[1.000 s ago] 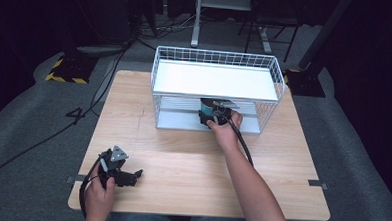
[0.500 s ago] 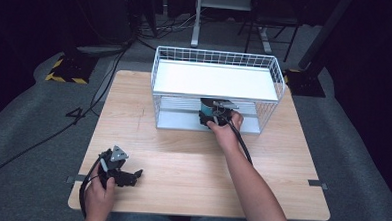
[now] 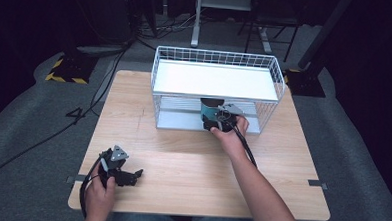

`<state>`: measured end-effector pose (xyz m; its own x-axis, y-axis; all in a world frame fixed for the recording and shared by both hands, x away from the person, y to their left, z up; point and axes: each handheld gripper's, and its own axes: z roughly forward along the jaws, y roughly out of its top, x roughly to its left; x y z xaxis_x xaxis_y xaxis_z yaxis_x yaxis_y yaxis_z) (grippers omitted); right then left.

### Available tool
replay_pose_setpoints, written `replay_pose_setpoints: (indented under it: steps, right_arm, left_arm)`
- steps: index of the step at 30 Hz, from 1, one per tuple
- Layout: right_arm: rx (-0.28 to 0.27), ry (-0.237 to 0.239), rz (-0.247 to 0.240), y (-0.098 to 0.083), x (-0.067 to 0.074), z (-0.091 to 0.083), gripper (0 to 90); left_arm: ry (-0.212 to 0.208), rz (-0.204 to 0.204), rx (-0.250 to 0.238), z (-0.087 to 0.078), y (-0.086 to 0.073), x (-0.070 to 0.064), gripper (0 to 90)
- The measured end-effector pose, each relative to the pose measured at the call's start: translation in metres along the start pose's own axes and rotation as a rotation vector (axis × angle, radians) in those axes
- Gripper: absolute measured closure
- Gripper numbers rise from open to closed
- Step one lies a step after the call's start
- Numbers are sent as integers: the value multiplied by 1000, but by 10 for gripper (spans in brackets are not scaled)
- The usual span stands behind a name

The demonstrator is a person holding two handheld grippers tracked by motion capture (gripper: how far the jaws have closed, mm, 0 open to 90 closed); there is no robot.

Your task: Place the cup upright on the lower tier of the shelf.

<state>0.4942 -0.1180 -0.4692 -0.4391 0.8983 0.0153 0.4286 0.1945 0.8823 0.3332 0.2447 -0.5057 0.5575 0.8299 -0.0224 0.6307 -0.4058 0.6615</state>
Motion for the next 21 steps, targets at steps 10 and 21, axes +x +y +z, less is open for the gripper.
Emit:
replay_pose_setpoints:
  steps: [10,21]
  right_arm:
    - [-10,79,-24,0,-6,-40,159]
    - [17,185,-65,-6,-23,-91,163]
  left_arm:
    - [1,2,-3,1,0,0,0]
    - [1,1,-2,0,0,0,1]
